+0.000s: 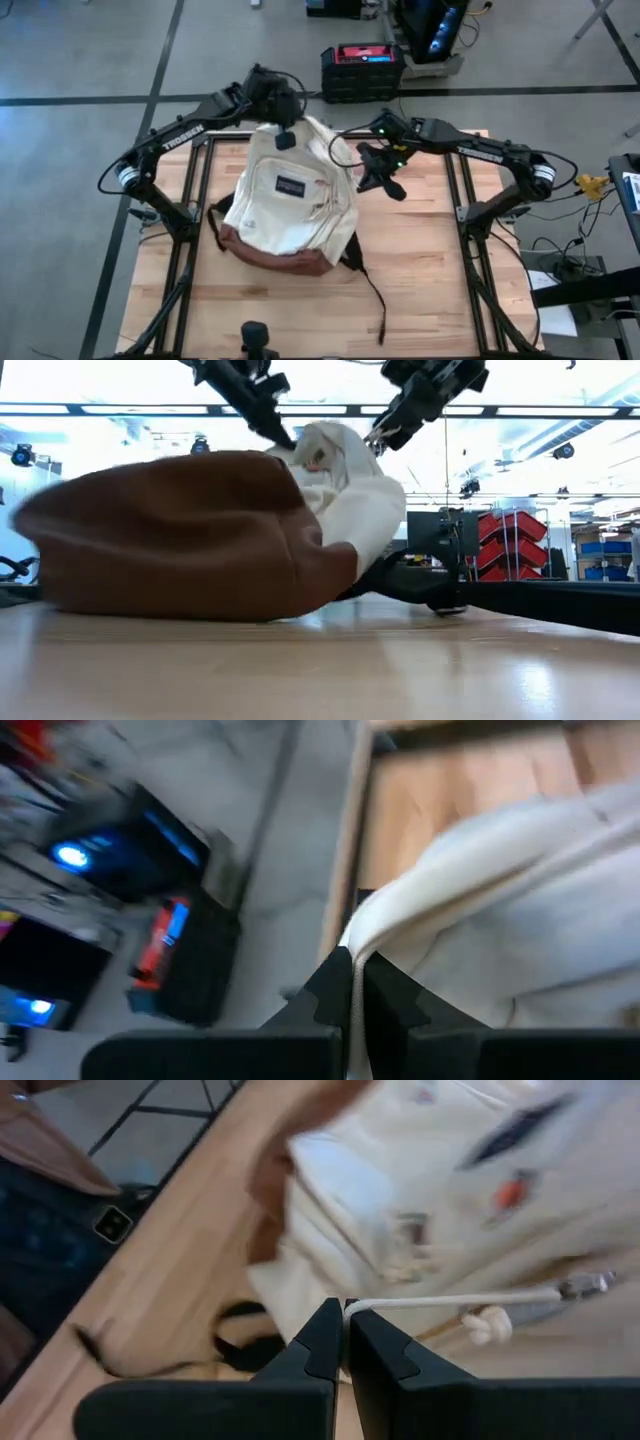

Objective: Unpack backpack
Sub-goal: Close the white backpack

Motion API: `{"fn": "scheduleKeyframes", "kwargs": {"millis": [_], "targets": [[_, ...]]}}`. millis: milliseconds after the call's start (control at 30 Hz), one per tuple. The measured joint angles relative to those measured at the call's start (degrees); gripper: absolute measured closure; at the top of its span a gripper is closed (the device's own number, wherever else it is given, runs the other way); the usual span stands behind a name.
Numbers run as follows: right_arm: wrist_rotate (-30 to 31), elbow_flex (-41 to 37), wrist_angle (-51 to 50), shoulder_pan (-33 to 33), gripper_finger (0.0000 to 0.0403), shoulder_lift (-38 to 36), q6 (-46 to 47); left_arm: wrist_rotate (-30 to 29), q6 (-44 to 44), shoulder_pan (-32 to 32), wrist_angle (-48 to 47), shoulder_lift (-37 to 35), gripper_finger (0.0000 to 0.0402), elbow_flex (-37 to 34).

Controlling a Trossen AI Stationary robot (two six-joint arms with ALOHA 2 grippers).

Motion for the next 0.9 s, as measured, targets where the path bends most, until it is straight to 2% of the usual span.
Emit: {"fn": "scheduleKeyframes", "kwargs": {"millis": [100,200,333,467,600,767,900], "targets": [[-0.12,-4.1,6.19,1.62,0.0403,-1.77,3.09,-1.82,-1.46,0.93,3.16,-1.38,0.0402,1.65],[0.72,-9.55,13.33,3.13,0.0403,-2.83,6.44,-6.44,-1.69,1.18,4.49,-1.95,0.0401,2.69],[4.28,-16.93,22.38,4.72,0.0403,-4.1,10.54,-5.36,-1.46,1.21,3.93,-2.46,0.0402,2.88],[14.11,-21.09,24.49,5.27,0.0403,-5.78,11.91,0.76,-2.88,1.27,3.35,-2.5,0.0402,2.4],[23.17,-21.86,22.45,5.74,0.0391,-8.47,11.64,8.97,-4.1,0.76,5.36,-1.55,0.0402,-1.23],[37.71,-21.75,16.19,8.16,0.0337,-15.67,15.02,12.85,-7.63,-1.92,18.68,2.6,0.0402,-7.61],[47.74,-21.65,11.07,11.55,0.0282,-22.95,20.51,13.68,-10.3,-4.12,30.4,7.93,0.0402,-8.2]]}}
